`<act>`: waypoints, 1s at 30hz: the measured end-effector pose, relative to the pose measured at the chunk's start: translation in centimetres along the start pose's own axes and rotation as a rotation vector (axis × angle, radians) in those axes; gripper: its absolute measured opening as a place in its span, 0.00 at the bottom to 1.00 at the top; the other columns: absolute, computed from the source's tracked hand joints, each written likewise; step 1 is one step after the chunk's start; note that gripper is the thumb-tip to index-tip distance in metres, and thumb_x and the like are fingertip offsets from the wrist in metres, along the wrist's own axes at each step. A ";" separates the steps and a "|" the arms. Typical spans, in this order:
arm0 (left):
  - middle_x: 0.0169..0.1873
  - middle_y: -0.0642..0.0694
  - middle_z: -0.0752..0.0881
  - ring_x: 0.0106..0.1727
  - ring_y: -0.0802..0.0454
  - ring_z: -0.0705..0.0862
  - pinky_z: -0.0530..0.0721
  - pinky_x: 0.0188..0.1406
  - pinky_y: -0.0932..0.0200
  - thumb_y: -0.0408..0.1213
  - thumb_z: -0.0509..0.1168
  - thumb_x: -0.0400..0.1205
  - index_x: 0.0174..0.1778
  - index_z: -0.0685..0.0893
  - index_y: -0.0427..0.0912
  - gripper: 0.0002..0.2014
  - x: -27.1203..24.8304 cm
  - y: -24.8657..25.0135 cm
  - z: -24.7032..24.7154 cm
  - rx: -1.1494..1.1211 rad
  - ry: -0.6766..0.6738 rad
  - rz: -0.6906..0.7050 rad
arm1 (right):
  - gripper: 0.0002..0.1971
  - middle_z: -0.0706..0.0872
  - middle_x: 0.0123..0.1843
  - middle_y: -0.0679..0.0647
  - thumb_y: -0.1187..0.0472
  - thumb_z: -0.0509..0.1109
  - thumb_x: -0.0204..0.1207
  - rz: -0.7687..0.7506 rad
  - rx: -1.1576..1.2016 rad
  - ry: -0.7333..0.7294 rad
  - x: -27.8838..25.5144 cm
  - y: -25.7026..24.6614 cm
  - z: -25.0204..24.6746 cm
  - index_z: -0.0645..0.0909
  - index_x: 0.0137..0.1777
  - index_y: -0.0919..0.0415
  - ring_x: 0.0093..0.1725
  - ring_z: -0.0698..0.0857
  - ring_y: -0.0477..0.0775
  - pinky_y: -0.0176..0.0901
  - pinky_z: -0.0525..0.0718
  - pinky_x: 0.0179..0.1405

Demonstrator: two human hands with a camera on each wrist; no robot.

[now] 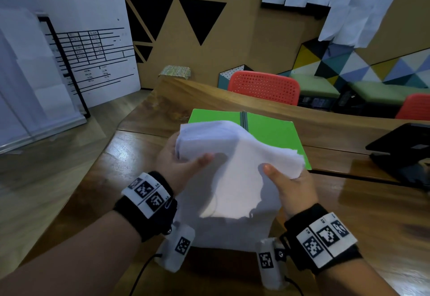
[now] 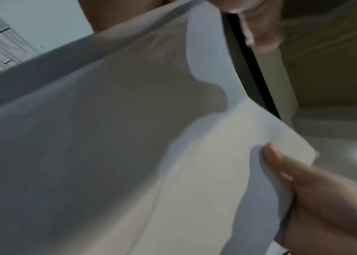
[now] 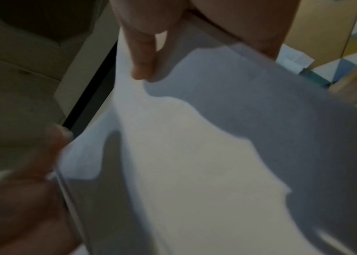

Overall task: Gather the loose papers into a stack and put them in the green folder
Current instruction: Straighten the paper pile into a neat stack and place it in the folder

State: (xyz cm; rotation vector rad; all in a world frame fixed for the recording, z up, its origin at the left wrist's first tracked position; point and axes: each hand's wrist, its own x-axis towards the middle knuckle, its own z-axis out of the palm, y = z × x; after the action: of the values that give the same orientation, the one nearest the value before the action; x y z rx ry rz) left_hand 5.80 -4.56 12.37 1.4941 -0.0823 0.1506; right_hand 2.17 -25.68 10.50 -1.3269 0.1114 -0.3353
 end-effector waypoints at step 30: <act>0.23 0.58 0.85 0.34 0.51 0.85 0.81 0.21 0.73 0.37 0.77 0.69 0.33 0.84 0.46 0.08 1.3 0.1 1.0 0.210 0.099 -0.178 | 0.12 0.91 0.29 0.45 0.78 0.74 0.66 0.046 -0.069 0.088 1.6 -2.2 0.4 0.81 0.43 0.61 0.30 0.88 0.42 0.31 0.85 0.29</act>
State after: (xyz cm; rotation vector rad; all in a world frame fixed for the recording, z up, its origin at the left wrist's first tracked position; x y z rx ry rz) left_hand 7.13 -5.50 12.74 1.6919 0.1502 0.0904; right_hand 3.42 -26.26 12.94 -1.3757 0.2287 -0.3535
